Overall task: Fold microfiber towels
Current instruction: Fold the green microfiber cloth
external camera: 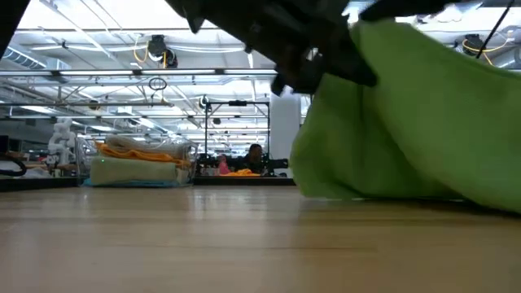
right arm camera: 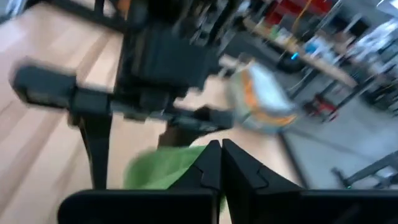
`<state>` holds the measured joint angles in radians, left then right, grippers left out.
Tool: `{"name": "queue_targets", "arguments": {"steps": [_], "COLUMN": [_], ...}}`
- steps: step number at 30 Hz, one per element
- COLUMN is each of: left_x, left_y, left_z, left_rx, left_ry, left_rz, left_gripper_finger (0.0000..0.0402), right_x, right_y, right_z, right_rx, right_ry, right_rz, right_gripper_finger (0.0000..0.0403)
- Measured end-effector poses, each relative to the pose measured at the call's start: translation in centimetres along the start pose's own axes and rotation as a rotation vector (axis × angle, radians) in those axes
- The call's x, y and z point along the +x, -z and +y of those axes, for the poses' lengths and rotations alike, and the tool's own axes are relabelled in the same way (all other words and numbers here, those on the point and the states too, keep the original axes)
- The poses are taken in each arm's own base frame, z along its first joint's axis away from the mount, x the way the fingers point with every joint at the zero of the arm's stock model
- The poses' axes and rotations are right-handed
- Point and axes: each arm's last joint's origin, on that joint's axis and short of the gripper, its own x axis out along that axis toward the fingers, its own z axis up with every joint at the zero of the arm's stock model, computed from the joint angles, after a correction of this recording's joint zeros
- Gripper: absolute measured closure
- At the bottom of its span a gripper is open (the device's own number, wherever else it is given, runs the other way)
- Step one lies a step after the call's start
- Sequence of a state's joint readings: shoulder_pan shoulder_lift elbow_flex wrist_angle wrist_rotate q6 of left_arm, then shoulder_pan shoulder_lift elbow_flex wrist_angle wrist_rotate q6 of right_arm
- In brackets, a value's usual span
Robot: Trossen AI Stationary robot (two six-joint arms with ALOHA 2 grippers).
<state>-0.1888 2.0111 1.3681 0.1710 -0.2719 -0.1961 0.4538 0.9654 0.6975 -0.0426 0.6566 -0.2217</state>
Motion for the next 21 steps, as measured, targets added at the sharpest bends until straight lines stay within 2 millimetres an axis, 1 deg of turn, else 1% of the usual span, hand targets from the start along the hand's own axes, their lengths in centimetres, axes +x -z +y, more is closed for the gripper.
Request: {"name": "queue_targets", "arguments": {"steps": [2, 4, 7, 9, 12, 15, 17, 18, 20, 21], "left_x": [-0.9, -2.1, -4.1, -5.5, -6.4, -6.2, -5.2, -4.8, -3.2, -2.4], "left_y": [-0.7, -1.4, -2.9, -4.0, -4.9, -5.3, -4.9, -4.6, -2.6, -1.8], "left_z": [0.8, 1.7, 2.8, 3.8, 5.6, 7.3, 8.4, 8.7, 9.2, 9.2], "left_rx": [0.03, 0.071, 0.15, 0.202, 0.256, 0.24, 0.175, 0.156, 0.136, 0.125], "left_ry": [-0.023, -0.049, -0.092, -0.129, -0.17, -0.199, -0.162, -0.118, -0.021, 0.024], "left_rz": [0.036, 0.083, 0.108, 0.112, 0.124, 0.11, 0.074, 0.054, 0.035, -0.004], "left_gripper_finger": [0.0192, 0.0212, 0.0241, 0.026, 0.0286, 0.0309, 0.0318, 0.0318, 0.031, 0.0301], "right_x": [-0.7, -1.5, -2.7, -3.7, -4.9, -5.4, -5.3, -5.3, -5.1, -5.0], "right_y": [-0.9, -1.4, -2.1, -2.9, -3.3, -3.2, -2.9, -2.7, -2.3, -2.2], "right_z": [-1.1, -2.1, -3.9, -5.3, -6.6, -7.0, -6.8, -6.6, -6.2, -6.1], "right_rx": [-0.011, -0.028, -0.054, -0.03, 0.006, 0.061, 0.098, 0.108, 0.132, 0.144], "right_ry": [0.03, 0.052, 0.1, 0.142, 0.158, 0.155, 0.132, 0.104, 0.066, 0.055], "right_rz": [-0.049, -0.078, -0.128, -0.173, -0.224, -0.236, -0.213, -0.197, -0.16, -0.149], "right_gripper_finger": [0.0402, 0.0402, 0.0402, 0.0402, 0.0402, 0.0402, 0.0403, 0.0403, 0.0403, 0.0403]}}
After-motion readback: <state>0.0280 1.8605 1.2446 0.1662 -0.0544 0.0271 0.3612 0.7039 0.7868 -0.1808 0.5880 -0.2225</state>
